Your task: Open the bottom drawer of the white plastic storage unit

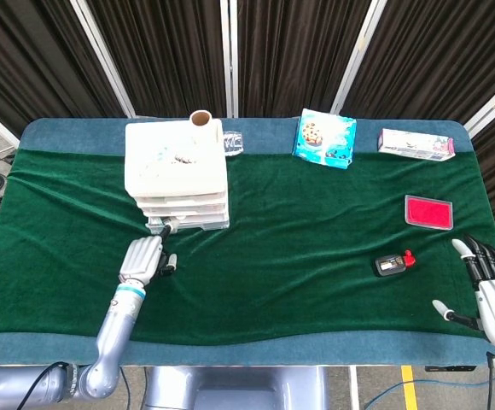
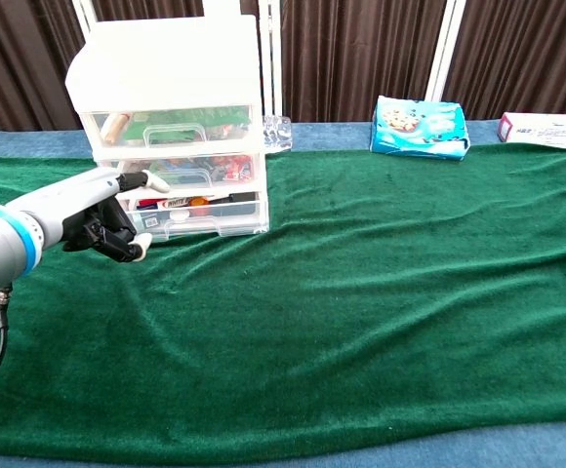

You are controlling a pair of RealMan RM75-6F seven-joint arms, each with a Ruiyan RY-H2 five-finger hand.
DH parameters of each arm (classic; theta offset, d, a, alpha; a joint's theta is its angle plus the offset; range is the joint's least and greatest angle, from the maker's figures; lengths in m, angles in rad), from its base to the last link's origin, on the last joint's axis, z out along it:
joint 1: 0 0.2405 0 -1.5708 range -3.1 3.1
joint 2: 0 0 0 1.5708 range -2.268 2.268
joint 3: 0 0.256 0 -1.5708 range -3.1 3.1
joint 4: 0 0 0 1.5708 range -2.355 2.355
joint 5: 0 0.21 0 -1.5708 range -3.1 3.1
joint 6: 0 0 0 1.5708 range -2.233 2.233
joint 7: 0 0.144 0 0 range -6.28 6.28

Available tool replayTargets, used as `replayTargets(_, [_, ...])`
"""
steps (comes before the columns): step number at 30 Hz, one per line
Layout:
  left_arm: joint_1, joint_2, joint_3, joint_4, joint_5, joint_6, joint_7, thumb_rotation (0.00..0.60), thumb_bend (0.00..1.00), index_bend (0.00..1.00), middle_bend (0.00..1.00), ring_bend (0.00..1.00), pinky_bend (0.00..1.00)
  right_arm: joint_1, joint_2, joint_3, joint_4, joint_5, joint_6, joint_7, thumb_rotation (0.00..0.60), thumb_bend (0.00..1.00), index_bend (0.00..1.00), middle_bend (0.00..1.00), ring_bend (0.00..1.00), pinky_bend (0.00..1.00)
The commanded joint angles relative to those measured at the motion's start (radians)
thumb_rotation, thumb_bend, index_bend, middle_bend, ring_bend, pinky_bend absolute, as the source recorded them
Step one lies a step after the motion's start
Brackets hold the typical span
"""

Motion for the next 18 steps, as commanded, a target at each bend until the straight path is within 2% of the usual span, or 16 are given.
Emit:
replayTargets(1, [-0.025,-0.019,-0.033,0.012,-0.058,-0.005,0.046,0.6,0.57,0.15,0.93,0.91,0.9,0.0,0.001,0.0,0.0,0.0,0.0,0.002,0.6,0.04,0.0,0.0,0.0,0.0])
replayTargets(18, [-0.064,-0.063,-0.093,0.114,-0.169,-0.08,0.055,0.6,0.57,0.15,0.93,0.91,0.9,0.002,0.001,0.0,0.005,0.001,-0.006,0.008,0.6,0.04,0.0,0.0,0.0,0.0])
